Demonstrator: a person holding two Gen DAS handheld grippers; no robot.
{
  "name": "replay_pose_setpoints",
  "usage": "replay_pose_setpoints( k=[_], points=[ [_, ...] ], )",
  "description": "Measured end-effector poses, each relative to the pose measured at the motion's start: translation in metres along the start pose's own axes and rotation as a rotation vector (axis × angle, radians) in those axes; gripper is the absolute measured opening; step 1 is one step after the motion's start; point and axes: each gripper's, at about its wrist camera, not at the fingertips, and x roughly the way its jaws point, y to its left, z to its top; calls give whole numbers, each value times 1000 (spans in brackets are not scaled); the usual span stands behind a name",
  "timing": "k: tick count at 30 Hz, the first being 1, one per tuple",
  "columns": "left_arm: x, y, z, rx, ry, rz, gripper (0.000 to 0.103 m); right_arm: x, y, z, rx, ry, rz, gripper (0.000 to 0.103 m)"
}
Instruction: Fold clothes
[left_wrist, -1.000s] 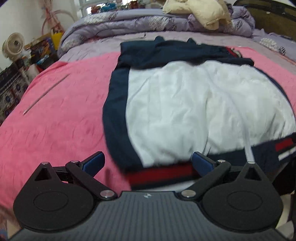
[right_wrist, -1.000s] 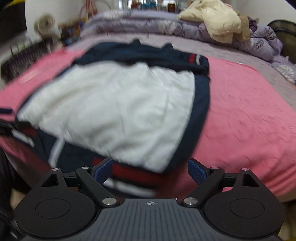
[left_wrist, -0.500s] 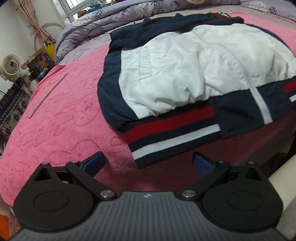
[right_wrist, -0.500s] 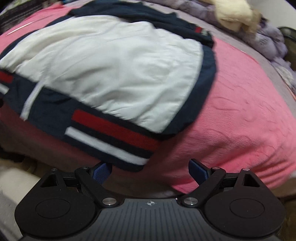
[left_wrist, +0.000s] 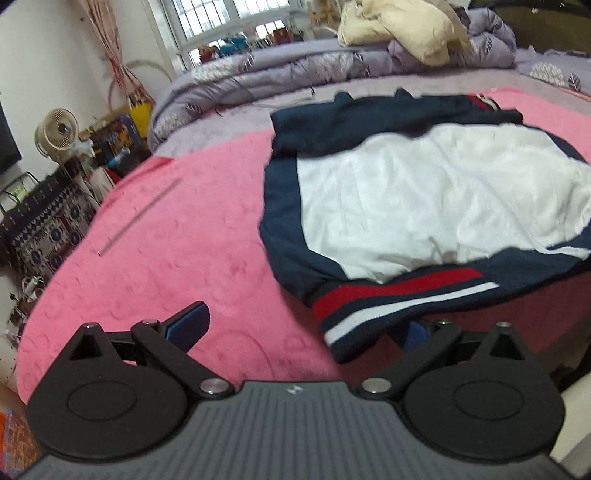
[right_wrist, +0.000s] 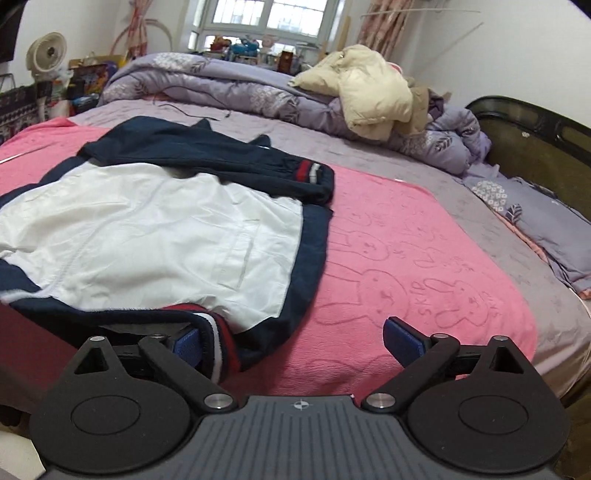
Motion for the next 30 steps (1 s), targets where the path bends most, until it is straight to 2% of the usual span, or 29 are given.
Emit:
replay_pose_setpoints(
  k=[3, 8, 11, 14, 17, 19, 22, 26, 30],
  points=[
    [2, 8, 3, -28, 6, 9, 103, 0, -6, -3, 20, 15, -9, 98],
    [-6, 17, 9, -92, -22, 36, 103, -8, -9, -4, 11, -18, -27, 98],
    [-13, 18, 16, -87, -38, 17, 103, -12, -11, -2, 11, -32, -38, 99],
    [-20, 6, 18, 2, -51, -51, 103, -9, -12, 3, 30, -32, -35, 99],
    [-16, -16, 11, 128, -59, -18, 103, -4, -12, 10, 43, -35, -23, 99],
    [-10, -22, 9, 149, -45, -11, 103, -1, -12, 16, 47, -41, -14, 99],
    [-5, -16, 11, 82, -40, -13, 103, 0, -10, 24, 28, -58, -16, 99],
    [10, 9, 14, -37, -6, 87, 103, 1, -11, 22, 16, -41, -12, 100],
    [17, 28, 7, -143, 51, 65, 103, 1, -16, 9, 4, 20, 14, 103]
  ],
)
